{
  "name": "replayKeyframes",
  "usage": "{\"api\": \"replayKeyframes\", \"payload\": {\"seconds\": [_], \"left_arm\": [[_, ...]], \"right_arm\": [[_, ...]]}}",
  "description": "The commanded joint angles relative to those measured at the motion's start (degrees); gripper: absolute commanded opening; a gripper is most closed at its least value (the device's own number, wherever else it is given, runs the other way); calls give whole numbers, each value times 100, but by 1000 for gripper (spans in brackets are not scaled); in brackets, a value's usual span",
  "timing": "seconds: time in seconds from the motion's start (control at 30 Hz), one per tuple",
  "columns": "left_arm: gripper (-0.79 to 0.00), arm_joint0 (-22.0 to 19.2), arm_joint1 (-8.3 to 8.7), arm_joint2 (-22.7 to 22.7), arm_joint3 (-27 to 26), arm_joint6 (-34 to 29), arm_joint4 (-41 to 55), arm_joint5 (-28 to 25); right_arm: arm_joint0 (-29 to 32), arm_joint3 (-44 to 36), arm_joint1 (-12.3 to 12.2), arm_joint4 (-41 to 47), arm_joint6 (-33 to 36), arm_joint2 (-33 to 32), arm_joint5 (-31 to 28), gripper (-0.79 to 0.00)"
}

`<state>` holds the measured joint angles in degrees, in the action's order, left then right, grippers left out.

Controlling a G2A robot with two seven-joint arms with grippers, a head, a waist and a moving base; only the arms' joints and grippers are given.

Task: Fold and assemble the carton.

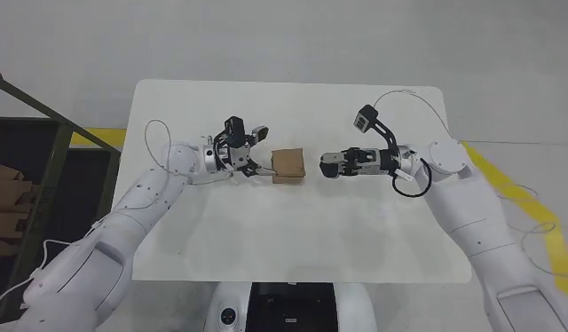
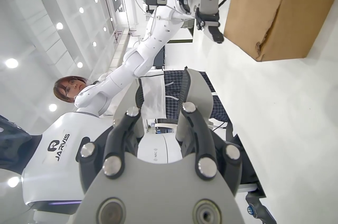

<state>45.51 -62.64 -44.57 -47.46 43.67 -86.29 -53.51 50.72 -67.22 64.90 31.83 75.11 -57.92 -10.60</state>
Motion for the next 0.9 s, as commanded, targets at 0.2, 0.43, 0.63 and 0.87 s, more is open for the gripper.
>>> {"api": "replayKeyframes", "payload": {"seconds": [0.2, 0.43, 0.63, 0.87], "left_arm": [[0, 168, 95, -265, -174, -335, 191, 57], [0, 232, 94, -332, -216, -695, 313, 99], [0, 189, 90, -378, -161, -781, 328, 64], [0, 215, 65, -381, -132, -866, 358, 121]], "right_arm": [[-197, 658, 152, 122, -108, 314, -152, -717], [-347, 1257, 308, 214, -186, 589, -249, -785], [-472, 1667, 474, 349, -184, 838, -343, -785], [-600, 2119, 641, 448, -209, 1024, -463, -785]]}}
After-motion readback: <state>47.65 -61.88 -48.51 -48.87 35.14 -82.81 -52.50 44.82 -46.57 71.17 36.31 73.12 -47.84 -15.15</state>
